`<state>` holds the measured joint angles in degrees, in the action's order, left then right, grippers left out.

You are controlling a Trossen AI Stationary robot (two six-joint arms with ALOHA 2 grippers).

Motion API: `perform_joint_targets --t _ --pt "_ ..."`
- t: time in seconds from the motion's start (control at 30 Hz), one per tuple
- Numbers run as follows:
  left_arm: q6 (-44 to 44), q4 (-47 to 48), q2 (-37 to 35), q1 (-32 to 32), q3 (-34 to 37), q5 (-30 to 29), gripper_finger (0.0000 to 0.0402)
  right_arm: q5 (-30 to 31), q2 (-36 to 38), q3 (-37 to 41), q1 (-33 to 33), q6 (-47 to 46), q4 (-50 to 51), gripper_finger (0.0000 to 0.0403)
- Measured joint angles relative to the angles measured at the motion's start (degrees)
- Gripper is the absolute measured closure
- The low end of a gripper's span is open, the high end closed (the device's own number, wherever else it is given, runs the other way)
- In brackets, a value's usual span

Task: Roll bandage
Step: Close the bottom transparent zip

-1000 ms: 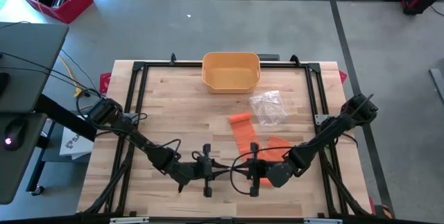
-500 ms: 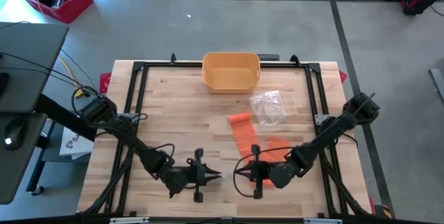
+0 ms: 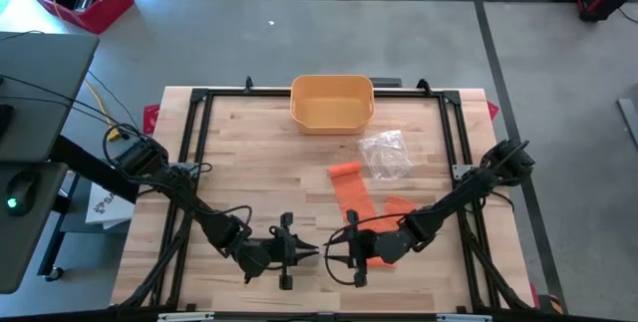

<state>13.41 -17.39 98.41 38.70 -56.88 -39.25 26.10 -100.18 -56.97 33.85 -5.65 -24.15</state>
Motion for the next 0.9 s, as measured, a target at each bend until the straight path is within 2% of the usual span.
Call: perform_joint_targets --t 0.1,0.3,0.37,0.47,0.7,0.8,0.9 --pt "0.02 -0.07 0.00 0.00 0.00 0.03 0.0387 0.73 -0.33 0.00 0.02 1.02 -1.69 0.0304" --pt "0.04 -0.16 0.00 -0.01 0.00 -0.10 0.0387 0.44 -0.35 0.00 -0.52 1.84 -1.41 0.0384" --pt "0.02 -0.31 0.00 -0.04 0.00 0.11 0.0387 0.36 -0.35 0.00 -0.50 2.71 -1.41 0.0397" --pt "0.02 -0.46 0.00 -0.04 0.00 0.18 0.0387 -1.16 -0.35 -0.02 -0.88 1.50 -0.92 0.0389" --pt "0.04 -0.79 0.00 -0.04 0.00 0.07 0.0387 -1.35 -0.40 -0.02 -1.59 0.10 -0.44 0.0339" --pt "0.07 -0.98 0.00 -0.04 0.00 0.02 0.0387 -1.35 -0.40 -0.02 -1.64 0.09 -0.60 0.0338" --pt "0.02 -1.49 0.00 -0.04 0.00 0.06 0.0387 -1.38 -0.40 -0.02 -1.62 0.11 -0.63 0.0356"
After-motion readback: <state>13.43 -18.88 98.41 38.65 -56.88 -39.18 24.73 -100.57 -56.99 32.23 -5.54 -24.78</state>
